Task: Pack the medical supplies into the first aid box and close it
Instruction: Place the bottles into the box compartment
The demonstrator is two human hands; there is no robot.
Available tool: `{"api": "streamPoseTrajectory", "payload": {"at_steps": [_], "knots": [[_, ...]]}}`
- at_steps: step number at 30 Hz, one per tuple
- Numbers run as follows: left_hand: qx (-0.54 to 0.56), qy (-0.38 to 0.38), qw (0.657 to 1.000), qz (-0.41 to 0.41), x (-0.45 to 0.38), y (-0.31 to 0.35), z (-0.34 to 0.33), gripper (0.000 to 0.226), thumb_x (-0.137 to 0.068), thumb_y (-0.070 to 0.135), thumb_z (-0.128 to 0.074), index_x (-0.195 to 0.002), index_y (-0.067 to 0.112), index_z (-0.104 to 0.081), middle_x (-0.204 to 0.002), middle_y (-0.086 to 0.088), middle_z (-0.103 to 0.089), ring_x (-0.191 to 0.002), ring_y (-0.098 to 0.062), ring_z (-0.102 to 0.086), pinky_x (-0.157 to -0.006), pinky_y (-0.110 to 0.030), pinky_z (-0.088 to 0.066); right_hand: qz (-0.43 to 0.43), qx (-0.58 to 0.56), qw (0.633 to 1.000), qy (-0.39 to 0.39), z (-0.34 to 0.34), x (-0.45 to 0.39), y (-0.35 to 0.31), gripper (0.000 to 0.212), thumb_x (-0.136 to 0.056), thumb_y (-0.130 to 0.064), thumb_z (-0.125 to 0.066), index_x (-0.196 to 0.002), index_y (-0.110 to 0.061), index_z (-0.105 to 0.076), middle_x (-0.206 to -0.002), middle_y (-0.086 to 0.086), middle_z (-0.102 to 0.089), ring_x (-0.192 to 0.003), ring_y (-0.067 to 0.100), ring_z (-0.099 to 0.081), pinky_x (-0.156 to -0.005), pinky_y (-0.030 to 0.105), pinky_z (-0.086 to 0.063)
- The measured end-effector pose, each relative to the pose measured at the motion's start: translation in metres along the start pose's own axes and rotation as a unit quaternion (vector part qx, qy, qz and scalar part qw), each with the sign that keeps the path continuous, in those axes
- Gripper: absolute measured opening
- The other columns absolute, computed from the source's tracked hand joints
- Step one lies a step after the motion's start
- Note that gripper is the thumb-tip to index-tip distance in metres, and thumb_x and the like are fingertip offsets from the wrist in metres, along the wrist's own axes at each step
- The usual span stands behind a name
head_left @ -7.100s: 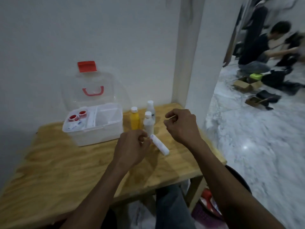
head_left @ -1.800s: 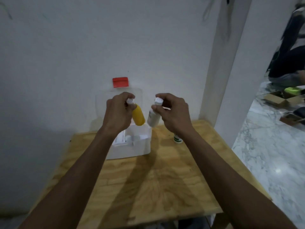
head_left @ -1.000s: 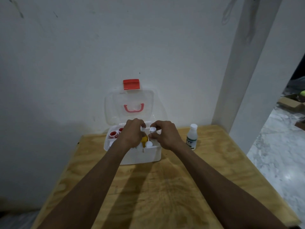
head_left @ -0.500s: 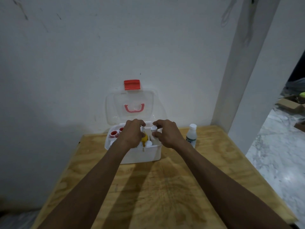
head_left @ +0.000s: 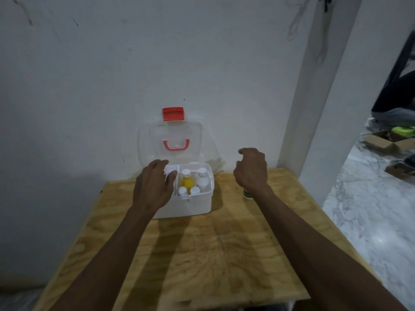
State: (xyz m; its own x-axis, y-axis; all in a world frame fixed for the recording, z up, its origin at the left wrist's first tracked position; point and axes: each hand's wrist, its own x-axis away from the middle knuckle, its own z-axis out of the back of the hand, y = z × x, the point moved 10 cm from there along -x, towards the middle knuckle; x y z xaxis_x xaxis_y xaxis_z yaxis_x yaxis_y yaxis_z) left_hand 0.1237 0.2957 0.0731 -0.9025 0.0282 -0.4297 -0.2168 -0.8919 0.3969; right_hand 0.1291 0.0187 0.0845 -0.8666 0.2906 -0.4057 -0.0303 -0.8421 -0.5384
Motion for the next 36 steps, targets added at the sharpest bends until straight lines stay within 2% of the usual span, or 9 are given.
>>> {"api": "streamPoseTrajectory", "payload": {"at_steps": [5, 10, 14, 16, 20, 22, 24, 28, 36], "knots": [[-0.063, -0.062, 0.996, 0.020, 0.005, -0.021, -0.017, 0.053, -0.101, 0.045, -0.031, -0.140, 0.013, -0.049, -0.146, -0.014, -0.050, -0.136, -0.034, -0.043, -0.109, -0.056, -0.033, -0.053, 0.018, 0.997, -0.057, -0.013, 0.003, 0.031, 0.026, -0.087, 0.004, -0.055, -0.112, 0.003, -0.063, -0.116, 0.019, -0.064, -0.107, 0.032, -0.060, -0.087, 0.038, -0.050], [-0.082, -0.101, 0.991, 0.030, 0.009, -0.023, -0.028, 0.059, -0.101, 0.049, -0.019, -0.149, 0.019, -0.036, -0.159, -0.009, -0.030, -0.147, -0.029, -0.026, -0.117, -0.055, -0.019, -0.053, -0.013, 0.997, -0.057, -0.020, 0.003, 0.034, 0.024, -0.087, 0.006, -0.057, -0.110, 0.006, -0.065, -0.113, 0.019, -0.067, -0.102, 0.032, -0.063, -0.087, 0.039, -0.051], [-0.111, -0.122, 0.986, 0.027, 0.010, -0.026, -0.035, 0.062, -0.100, 0.054, -0.014, -0.151, 0.023, -0.031, -0.161, -0.006, -0.027, -0.149, -0.027, -0.022, -0.118, -0.054, -0.017, -0.019, -0.020, 0.997, -0.074, -0.012, -0.001, 0.014, 0.031, -0.091, -0.006, -0.061, -0.121, 0.003, -0.062, -0.125, 0.021, -0.060, -0.115, 0.035, -0.057, -0.094, 0.038, -0.047], [-0.119, -0.125, 0.984, 0.029, 0.010, -0.027, -0.037, 0.062, -0.100, 0.055, -0.013, -0.151, 0.024, -0.031, -0.161, -0.005, -0.027, -0.149, -0.027, -0.021, -0.119, -0.053, -0.016, 0.007, -0.037, 0.998, -0.054, 0.004, -0.007, -0.005, 0.032, -0.089, -0.009, -0.064, -0.119, 0.002, -0.064, -0.124, 0.021, -0.062, -0.112, 0.035, -0.059, -0.095, 0.038, -0.047], [-0.129, -0.127, 0.983, 0.031, 0.011, -0.029, -0.039, 0.061, -0.100, 0.054, -0.014, -0.150, 0.024, -0.032, -0.161, -0.005, -0.028, -0.149, -0.027, -0.021, -0.119, -0.053, -0.016, 0.063, -0.088, 0.994, -0.008, 0.042, -0.023, -0.059, 0.029, -0.087, -0.013, -0.067, -0.115, -0.004, -0.068, -0.119, 0.016, -0.067, -0.106, 0.028, -0.064, -0.085, 0.024, -0.044], [-0.133, -0.124, 0.983, 0.028, 0.011, -0.028, -0.038, 0.060, -0.100, 0.053, -0.014, -0.150, 0.024, -0.033, -0.160, -0.005, -0.029, -0.148, -0.027, -0.022, -0.119, -0.053, -0.017, 0.098, -0.103, 0.990, -0.004, 0.048, -0.031, -0.089, 0.029, -0.086, -0.015, -0.068, -0.114, -0.006, -0.069, -0.117, 0.014, -0.068, -0.105, 0.026, -0.064, -0.087, 0.024, -0.045], [-0.133, -0.122, 0.983, 0.028, 0.011, -0.027, -0.037, 0.060, -0.100, 0.052, -0.014, -0.150, 0.025, -0.034, -0.160, -0.005, -0.029, -0.148, -0.027, -0.022, -0.119, -0.053, -0.017, 0.121, -0.119, 0.985, -0.015, 0.040, -0.035, -0.113, 0.029, -0.086, -0.017, -0.069, -0.113, -0.007, -0.069, -0.118, 0.013, -0.067, -0.106, 0.026, -0.063, -0.091, 0.031, -0.049], [-0.123, -0.129, 0.983, 0.034, 0.013, -0.028, -0.037, 0.060, -0.100, 0.052, -0.014, -0.151, 0.026, -0.033, -0.161, -0.005, -0.026, -0.150, -0.026, -0.019, -0.120, -0.053, -0.015, 0.143, -0.110, 0.982, -0.061, 0.001, -0.037, -0.138, 0.031, -0.087, -0.020, -0.070, -0.115, -0.008, -0.069, -0.121, 0.013, -0.065, -0.111, 0.028, -0.060, -0.093, 0.033, -0.047], [-0.116, -0.128, 0.984, 0.036, 0.012, -0.030, -0.039, 0.059, -0.100, 0.052, -0.013, -0.151, 0.027, -0.032, -0.162, -0.003, -0.024, -0.151, -0.024, -0.016, -0.121, -0.052, -0.012, 0.127, -0.083, 0.979, -0.135, -0.057, -0.030, -0.132, 0.036, -0.085, -0.017, -0.074, -0.118, -0.007, -0.067, -0.125, 0.011, -0.065, -0.110, 0.025, -0.063, -0.089, 0.027, -0.049]]}}
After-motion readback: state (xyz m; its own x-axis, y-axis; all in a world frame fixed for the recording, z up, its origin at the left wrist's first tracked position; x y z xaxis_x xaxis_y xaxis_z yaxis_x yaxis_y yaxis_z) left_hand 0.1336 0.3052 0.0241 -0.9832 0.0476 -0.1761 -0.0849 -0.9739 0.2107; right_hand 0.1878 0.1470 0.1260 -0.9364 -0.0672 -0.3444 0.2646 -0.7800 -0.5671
